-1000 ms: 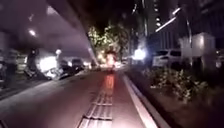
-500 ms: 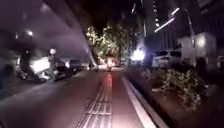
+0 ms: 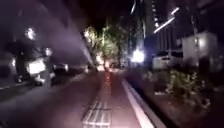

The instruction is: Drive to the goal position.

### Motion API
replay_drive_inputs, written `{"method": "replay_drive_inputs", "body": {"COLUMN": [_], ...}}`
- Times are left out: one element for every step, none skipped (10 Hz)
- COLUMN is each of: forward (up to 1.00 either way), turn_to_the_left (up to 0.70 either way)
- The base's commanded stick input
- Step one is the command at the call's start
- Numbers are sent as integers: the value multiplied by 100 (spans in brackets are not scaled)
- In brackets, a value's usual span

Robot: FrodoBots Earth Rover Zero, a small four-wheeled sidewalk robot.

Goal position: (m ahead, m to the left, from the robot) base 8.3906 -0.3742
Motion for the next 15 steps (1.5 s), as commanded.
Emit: {"method": "replay_drive_inputs", "body": {"forward": [45,45,45,45,45,45,45,45,45,45,45,45,45,45,45], "turn_to_the_left": [0,0,0,0,0,0,0,0,0,0,0,0,0,0,0]}}
